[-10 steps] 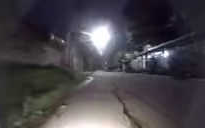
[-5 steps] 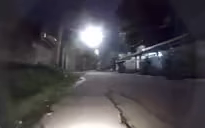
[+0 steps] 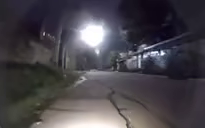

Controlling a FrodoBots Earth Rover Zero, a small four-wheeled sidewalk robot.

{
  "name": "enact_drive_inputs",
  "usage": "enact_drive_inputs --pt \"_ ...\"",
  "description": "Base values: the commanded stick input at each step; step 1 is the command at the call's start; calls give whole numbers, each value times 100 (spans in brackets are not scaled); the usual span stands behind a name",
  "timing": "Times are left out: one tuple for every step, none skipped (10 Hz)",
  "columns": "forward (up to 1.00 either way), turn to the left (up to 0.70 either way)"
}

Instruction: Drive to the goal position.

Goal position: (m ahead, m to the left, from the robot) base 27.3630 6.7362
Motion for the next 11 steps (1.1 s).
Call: enact_drive_inputs --pt "50 0" --pt "50 0" --pt "50 0" --pt "50 0" --pt "50 0" --pt "50 0" --pt "50 0" --pt "50 0" --pt "50 0" --pt "50 0" --pt "50 0"
